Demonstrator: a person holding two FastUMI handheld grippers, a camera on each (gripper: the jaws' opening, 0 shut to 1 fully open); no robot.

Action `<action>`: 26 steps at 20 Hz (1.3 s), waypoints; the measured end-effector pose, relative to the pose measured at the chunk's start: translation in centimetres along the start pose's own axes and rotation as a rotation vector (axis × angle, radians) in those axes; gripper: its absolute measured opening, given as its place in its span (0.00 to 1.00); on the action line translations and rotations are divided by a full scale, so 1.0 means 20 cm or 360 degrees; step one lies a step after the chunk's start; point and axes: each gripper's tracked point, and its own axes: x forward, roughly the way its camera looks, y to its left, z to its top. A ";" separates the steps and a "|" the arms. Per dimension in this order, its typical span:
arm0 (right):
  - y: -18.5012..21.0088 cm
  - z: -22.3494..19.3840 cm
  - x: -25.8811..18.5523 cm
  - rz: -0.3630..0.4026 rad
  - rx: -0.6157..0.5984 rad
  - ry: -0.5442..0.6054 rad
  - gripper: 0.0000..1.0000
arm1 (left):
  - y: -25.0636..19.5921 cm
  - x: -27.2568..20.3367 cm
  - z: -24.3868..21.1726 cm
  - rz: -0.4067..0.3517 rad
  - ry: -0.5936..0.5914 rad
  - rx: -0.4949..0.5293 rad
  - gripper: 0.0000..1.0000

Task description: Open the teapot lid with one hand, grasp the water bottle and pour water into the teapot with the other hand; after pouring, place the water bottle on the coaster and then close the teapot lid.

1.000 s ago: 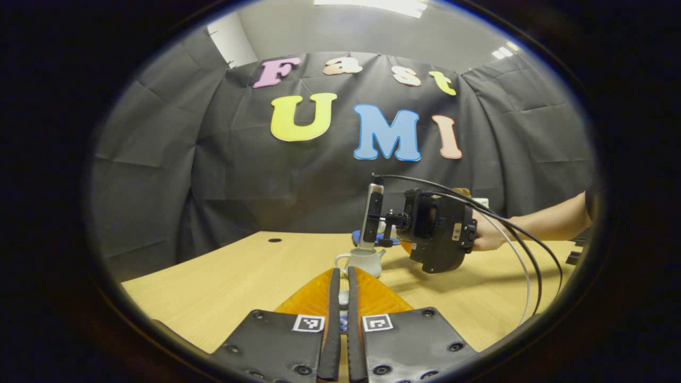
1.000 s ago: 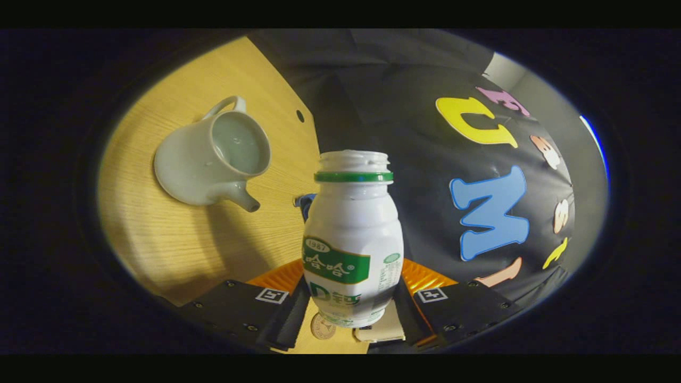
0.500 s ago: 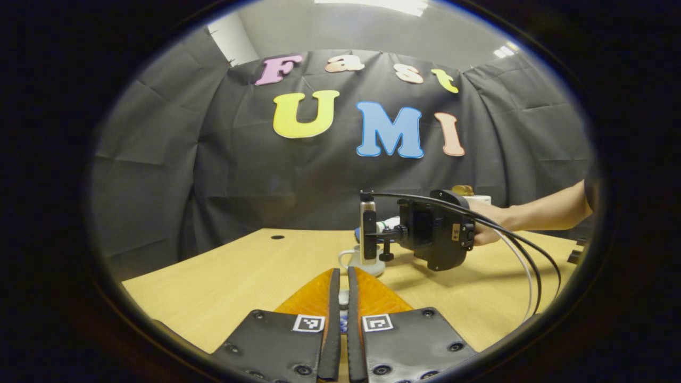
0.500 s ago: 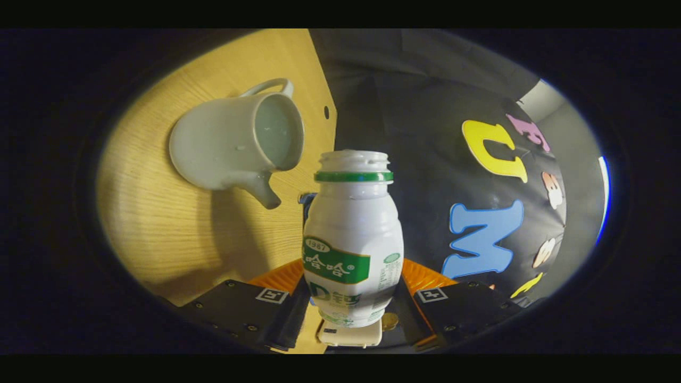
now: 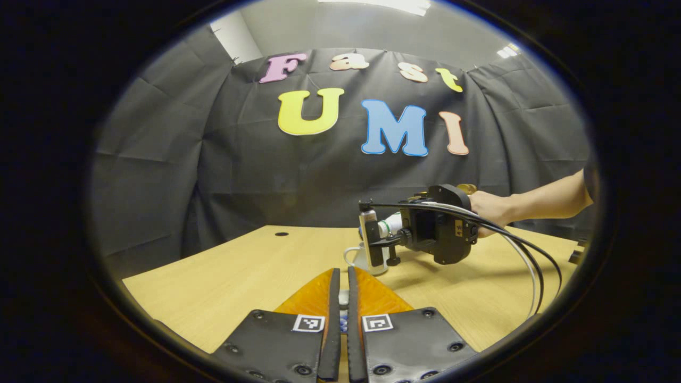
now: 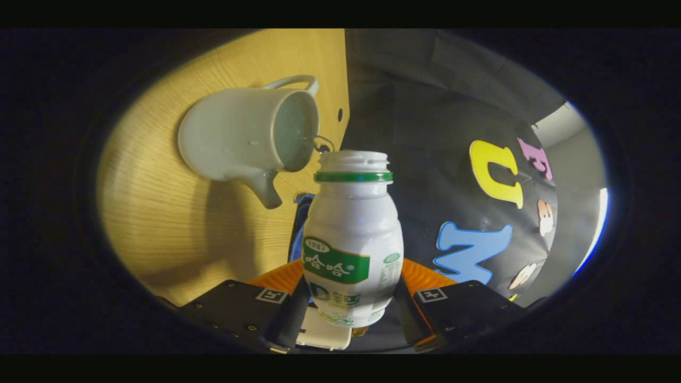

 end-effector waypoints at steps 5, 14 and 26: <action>-0.01 0.01 0.00 0.0000 -0.0035 -0.0011 0.58 | 0.00 -0.01 0.00 0.0002 0.0000 0.0014 0.16; -0.01 0.01 0.01 -0.0028 -0.0103 -0.0026 0.73 | 0.02 -0.03 0.01 0.0012 -0.0007 0.0014 0.15; -0.02 0.02 0.00 -0.0078 -0.0203 -0.0055 0.58 | 0.03 -0.06 0.04 0.0026 -0.0033 0.0030 0.15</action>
